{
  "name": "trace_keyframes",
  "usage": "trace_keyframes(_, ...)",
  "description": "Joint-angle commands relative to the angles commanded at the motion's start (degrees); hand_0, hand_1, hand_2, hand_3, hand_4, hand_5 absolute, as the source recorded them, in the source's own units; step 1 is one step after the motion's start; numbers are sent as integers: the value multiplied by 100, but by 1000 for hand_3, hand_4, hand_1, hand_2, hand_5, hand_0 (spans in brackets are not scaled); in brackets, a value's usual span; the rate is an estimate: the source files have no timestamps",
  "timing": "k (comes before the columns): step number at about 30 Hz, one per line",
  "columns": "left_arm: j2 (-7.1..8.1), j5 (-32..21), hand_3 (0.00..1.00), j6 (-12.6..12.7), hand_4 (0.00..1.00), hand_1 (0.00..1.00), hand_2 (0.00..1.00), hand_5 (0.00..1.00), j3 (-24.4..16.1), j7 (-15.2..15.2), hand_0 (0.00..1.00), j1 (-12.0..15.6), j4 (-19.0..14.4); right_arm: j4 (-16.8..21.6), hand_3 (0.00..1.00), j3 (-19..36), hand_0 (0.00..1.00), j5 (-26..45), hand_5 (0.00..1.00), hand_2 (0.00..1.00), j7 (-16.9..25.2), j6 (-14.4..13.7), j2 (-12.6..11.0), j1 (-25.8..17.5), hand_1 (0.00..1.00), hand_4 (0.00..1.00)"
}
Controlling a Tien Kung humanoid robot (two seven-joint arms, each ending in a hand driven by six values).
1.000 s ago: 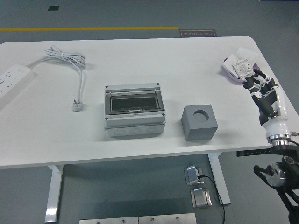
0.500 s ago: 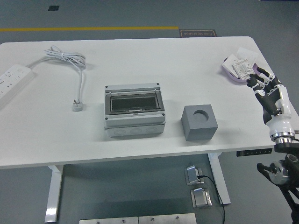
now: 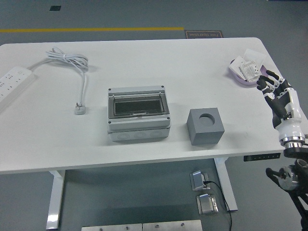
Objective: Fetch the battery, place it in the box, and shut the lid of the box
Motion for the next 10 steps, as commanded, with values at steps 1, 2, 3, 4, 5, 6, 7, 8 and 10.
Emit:
trace_keyframes(1, 0, 1, 660, -1, 550, 757, 690, 331, -1, 0, 728, -2, 0, 3, 753, 3, 739, -10, 330, 719, -5, -4, 1, 1, 690, 843)
trace_keyframes(2, 0, 2, 662, -2, 552, 753, 689, 330, -4, 0, 723, -3, -1, 6, 752, 6, 743, -23, 334, 730, -12, -9, 2, 2, 686, 842)
trace_keyframes(3, -1, 3, 662, -3, 552, 753, 689, 330, -5, 0, 723, -3, -1, 8, 752, 11, 743, -39, 334, 730, -23, -15, 4, 0, 686, 842)
trace_keyframes(4, -1, 4, 662, -4, 552, 753, 689, 330, -5, 1, 723, -2, -2, 10, 752, 18, 743, -51, 334, 730, -32, -21, 6, -2, 686, 842)
trace_keyframes(5, -2, 1, 662, -4, 552, 753, 689, 330, -2, 1, 723, -1, -2, 11, 752, 24, 743, -62, 334, 730, -39, -26, 8, -4, 686, 842)
trace_keyframes(6, -3, -6, 662, -5, 552, 753, 689, 330, 6, 2, 723, 0, -2, 12, 752, 33, 743, -73, 334, 730, -46, -32, 10, -8, 686, 842)
trace_keyframes(7, -3, -13, 662, -6, 552, 753, 689, 330, 13, 3, 723, 2, -2, 13, 752, 39, 743, -82, 334, 730, -52, -36, 11, -11, 686, 842)
trace_keyframes(8, -4, -18, 663, -7, 554, 748, 689, 332, 19, 4, 725, 5, -3, 15, 756, 46, 747, -94, 335, 738, -59, -42, 11, -15, 691, 842)
trace_keyframes(10, -6, -26, 663, -10, 554, 748, 689, 332, 26, 6, 725, 7, -3, 19, 756, 52, 747, -113, 335, 738, -70, -50, 9, -19, 691, 842)
